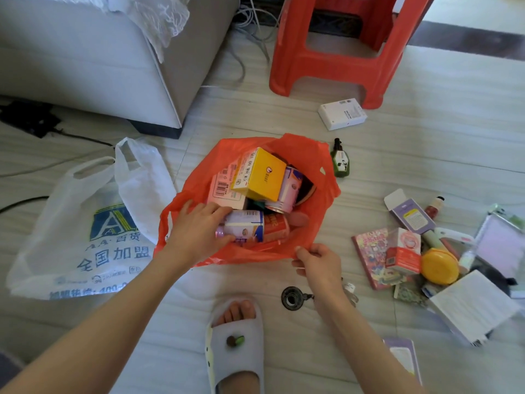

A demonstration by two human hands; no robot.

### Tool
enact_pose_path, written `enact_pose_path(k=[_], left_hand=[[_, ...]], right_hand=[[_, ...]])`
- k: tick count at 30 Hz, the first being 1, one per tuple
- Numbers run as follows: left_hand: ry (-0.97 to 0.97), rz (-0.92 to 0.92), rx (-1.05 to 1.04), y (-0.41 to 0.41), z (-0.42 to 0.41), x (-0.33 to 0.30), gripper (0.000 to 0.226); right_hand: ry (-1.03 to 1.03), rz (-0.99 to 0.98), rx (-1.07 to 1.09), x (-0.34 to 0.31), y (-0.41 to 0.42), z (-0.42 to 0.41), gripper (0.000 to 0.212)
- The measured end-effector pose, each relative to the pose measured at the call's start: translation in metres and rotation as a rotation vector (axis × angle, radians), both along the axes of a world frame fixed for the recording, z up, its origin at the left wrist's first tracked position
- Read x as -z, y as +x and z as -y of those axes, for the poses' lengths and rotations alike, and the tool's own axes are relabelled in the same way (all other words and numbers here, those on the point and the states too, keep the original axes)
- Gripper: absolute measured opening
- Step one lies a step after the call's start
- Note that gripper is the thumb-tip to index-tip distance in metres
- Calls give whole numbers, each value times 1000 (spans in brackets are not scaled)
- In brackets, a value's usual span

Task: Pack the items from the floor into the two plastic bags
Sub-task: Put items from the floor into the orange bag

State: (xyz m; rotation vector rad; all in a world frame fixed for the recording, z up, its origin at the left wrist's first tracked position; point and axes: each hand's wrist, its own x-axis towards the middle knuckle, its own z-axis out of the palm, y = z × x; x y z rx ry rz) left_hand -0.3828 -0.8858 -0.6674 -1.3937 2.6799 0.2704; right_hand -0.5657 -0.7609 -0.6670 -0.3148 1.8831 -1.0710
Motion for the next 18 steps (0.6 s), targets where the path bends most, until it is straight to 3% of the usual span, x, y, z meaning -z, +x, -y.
enact_pose_path(k=[6,11,14,18], left_hand=[[-96,-36,42,0,-13,-6,40],[-213,-329,144,-20,-55,-23,31],[-167,-452,312,-47,-85,-29,31],[-33,-385,436,-93,-119,-21,36]], right_hand=[[-38,89,52,-1,-4,-6,15],[-97,120,60,-14,-10,-21,18],[-109,72,76,-18,-25,-42,18],[-14,-62,63,-5,-57,-84,7]])
